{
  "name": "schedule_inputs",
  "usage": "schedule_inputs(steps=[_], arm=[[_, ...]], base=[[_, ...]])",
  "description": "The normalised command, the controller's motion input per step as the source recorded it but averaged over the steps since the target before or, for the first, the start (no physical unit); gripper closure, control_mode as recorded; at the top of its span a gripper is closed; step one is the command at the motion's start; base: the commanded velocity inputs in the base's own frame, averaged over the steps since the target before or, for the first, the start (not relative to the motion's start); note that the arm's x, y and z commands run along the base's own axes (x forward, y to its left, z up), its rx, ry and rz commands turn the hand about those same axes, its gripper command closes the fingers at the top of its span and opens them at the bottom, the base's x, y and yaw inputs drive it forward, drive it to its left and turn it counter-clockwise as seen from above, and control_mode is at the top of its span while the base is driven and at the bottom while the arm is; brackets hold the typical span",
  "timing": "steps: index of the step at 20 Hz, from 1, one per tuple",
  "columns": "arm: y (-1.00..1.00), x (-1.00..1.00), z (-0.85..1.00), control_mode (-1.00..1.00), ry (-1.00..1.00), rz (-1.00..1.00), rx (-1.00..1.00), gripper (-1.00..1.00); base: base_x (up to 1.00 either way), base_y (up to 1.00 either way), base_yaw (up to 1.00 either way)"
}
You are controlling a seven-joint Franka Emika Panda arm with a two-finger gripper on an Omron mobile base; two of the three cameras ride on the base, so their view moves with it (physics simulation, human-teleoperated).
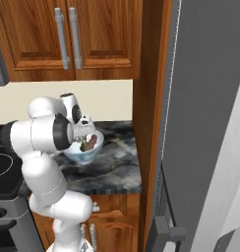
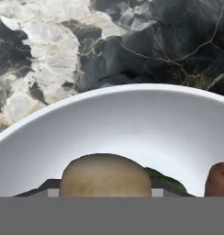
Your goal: Take the broccoli, potato, and mushroom from the freezer and place them in the bowl on the counter.
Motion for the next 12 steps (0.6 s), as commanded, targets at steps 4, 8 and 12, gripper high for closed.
schedule_inputs(steps=[4, 8, 12], arm=[[0.00, 0.04, -0.08, -1.00, 0.00, 0.00, 0.00, -1.00], [-0.04, -0.26, 0.07, -1.00, 0.00, -0.01, 0.00, -1.00], [-0.21, -0.66, 0.41, -1.00, -0.01, -0.08, 0.03, -1.00]], base=[[0.00, 0.00, 0.00], [0.00, 0.00, 0.00], [0.00, 0.00, 0.00]])
